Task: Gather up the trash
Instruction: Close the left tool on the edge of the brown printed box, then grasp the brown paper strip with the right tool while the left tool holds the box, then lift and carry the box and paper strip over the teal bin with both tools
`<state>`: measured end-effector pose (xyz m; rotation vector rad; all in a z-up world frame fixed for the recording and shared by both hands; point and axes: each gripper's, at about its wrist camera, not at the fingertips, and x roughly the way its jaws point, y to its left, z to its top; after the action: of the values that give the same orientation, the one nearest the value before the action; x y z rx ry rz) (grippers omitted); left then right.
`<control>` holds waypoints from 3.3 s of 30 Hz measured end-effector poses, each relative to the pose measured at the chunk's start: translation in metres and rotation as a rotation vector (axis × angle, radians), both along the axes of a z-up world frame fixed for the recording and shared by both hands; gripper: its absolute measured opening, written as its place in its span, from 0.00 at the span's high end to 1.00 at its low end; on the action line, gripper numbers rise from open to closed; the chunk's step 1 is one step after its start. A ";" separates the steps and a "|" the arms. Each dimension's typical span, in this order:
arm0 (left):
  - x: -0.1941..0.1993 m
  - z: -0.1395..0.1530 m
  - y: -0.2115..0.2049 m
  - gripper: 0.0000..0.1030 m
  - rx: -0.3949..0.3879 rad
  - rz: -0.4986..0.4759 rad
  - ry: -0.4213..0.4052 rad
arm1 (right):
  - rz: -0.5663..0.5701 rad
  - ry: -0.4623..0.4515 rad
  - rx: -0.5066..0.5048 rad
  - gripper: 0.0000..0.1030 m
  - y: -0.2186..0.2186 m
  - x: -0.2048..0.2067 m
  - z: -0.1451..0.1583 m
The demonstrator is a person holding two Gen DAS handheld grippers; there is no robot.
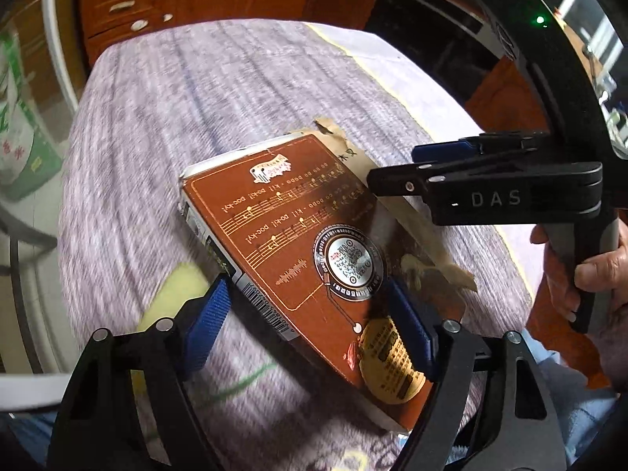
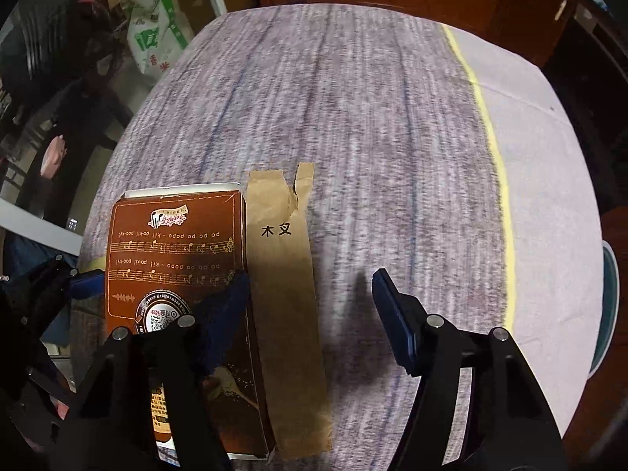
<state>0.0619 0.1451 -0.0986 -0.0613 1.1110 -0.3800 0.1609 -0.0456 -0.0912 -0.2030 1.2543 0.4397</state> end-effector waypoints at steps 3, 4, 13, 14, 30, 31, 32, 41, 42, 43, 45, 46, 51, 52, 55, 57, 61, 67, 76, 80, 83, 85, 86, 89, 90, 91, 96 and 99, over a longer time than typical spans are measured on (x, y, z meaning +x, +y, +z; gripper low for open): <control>0.014 0.004 -0.007 0.44 -0.048 -0.023 0.007 | -0.032 0.013 0.020 0.39 -0.014 0.005 0.000; 0.019 0.007 -0.011 0.47 -0.051 -0.029 -0.002 | -0.040 0.006 0.018 0.39 -0.018 0.006 0.001; 0.040 0.014 -0.031 0.58 -0.146 -0.094 0.007 | -0.109 -0.009 0.020 0.39 -0.045 0.019 0.011; 0.041 0.011 -0.033 0.58 -0.151 -0.099 0.017 | -0.115 -0.006 0.018 0.39 -0.047 0.019 0.010; 0.044 -0.008 -0.055 0.58 -0.087 -0.119 0.079 | -0.177 0.063 0.008 0.58 -0.098 0.006 -0.014; 0.042 -0.009 -0.057 0.58 -0.080 -0.120 0.076 | -0.171 0.075 0.015 0.65 -0.097 0.005 -0.017; 0.039 -0.010 -0.055 0.57 -0.079 -0.118 0.077 | -0.163 0.067 0.011 0.64 -0.094 0.002 -0.017; 0.022 -0.010 -0.047 0.35 -0.038 -0.098 0.116 | -0.105 0.057 0.057 0.78 -0.090 -0.012 -0.018; 0.020 -0.011 -0.050 0.33 -0.038 -0.104 0.117 | -0.103 0.065 0.074 0.87 -0.091 -0.013 -0.018; 0.018 -0.011 -0.055 0.29 -0.031 -0.112 0.114 | -0.105 0.082 0.104 0.94 -0.093 -0.014 -0.018; 0.017 -0.012 -0.063 0.25 -0.021 -0.124 0.110 | -0.101 0.096 0.136 0.96 -0.093 -0.018 -0.016; 0.017 -0.013 -0.070 0.24 -0.015 -0.129 0.108 | -0.095 0.104 0.154 0.96 -0.096 -0.019 -0.015; 0.024 -0.014 -0.084 0.23 -0.014 -0.108 0.113 | -0.067 0.133 0.202 0.96 -0.099 -0.028 -0.010; 0.028 -0.015 -0.089 0.23 -0.020 -0.108 0.115 | -0.065 0.134 0.197 0.95 -0.100 -0.029 -0.011; 0.027 -0.013 -0.094 0.25 -0.012 -0.103 0.102 | -0.060 0.141 0.191 0.96 -0.108 -0.031 -0.018; 0.028 -0.011 -0.100 0.36 -0.001 -0.092 0.091 | -0.071 0.137 0.189 0.97 -0.116 -0.032 -0.016; 0.033 0.003 -0.101 0.66 -0.036 -0.065 0.073 | -0.122 0.096 0.202 0.99 -0.140 -0.031 -0.008; 0.034 0.034 -0.136 0.76 0.010 -0.097 -0.016 | -0.185 0.017 0.215 0.99 -0.170 -0.022 0.009; 0.036 0.060 -0.193 0.80 0.057 -0.152 -0.070 | -0.276 -0.045 0.239 0.99 -0.233 -0.022 0.025; 0.040 0.057 -0.213 0.80 0.052 -0.230 -0.032 | -0.292 -0.049 0.246 0.99 -0.249 -0.022 0.028; 0.034 0.042 -0.232 0.78 0.102 -0.269 -0.020 | -0.285 -0.041 0.242 0.99 -0.247 -0.022 0.023; 0.037 0.036 -0.239 0.78 0.089 -0.266 -0.002 | -0.290 -0.039 0.249 0.99 -0.256 -0.024 0.022; 0.039 0.036 -0.241 0.78 0.077 -0.264 0.004 | -0.295 -0.044 0.247 0.99 -0.260 -0.025 0.022; 0.042 0.038 -0.247 0.78 0.065 -0.275 0.011 | -0.317 -0.039 0.256 0.99 -0.275 -0.028 0.020; 0.041 0.039 -0.251 0.78 0.073 -0.283 0.007 | -0.321 -0.035 0.255 0.99 -0.279 -0.030 0.018; 0.040 0.039 -0.257 0.78 0.083 -0.292 0.000 | -0.324 -0.030 0.256 0.99 -0.283 -0.033 0.016; 0.042 0.038 -0.277 0.77 0.084 -0.314 0.001 | -0.308 0.015 0.250 0.99 -0.294 -0.050 0.002; 0.044 0.037 -0.286 0.77 0.093 -0.306 -0.011 | -0.317 0.019 0.258 0.98 -0.301 -0.056 -0.005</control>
<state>0.1057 -0.1408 -0.0615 0.1951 1.1284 -0.5999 0.1045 -0.3466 -0.0963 0.2171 1.2095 0.3241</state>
